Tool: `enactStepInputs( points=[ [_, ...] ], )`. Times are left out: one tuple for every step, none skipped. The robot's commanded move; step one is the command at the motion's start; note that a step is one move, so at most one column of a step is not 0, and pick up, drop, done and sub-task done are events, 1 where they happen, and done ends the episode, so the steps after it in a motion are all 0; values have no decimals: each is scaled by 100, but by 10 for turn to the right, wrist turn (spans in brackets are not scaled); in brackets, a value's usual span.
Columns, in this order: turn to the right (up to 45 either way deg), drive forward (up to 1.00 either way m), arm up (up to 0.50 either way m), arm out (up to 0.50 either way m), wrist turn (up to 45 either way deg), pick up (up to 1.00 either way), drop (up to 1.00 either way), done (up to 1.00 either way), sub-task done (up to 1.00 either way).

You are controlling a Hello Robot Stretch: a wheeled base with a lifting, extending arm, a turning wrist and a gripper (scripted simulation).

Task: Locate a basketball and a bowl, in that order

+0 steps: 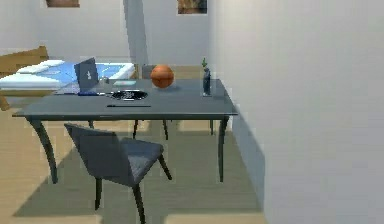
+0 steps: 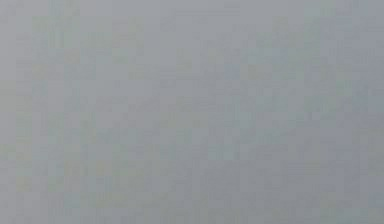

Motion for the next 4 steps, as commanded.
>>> enactStepInputs(
  points=[
    [0,80,0,0,0,0,0,0,0],
    [-120,0,0,0,0,0,0,0,0],
    [0,0,0,0,0,0,0,0,100],
    [-450,0,0,0,0,0,0,0,0]
  ],
)
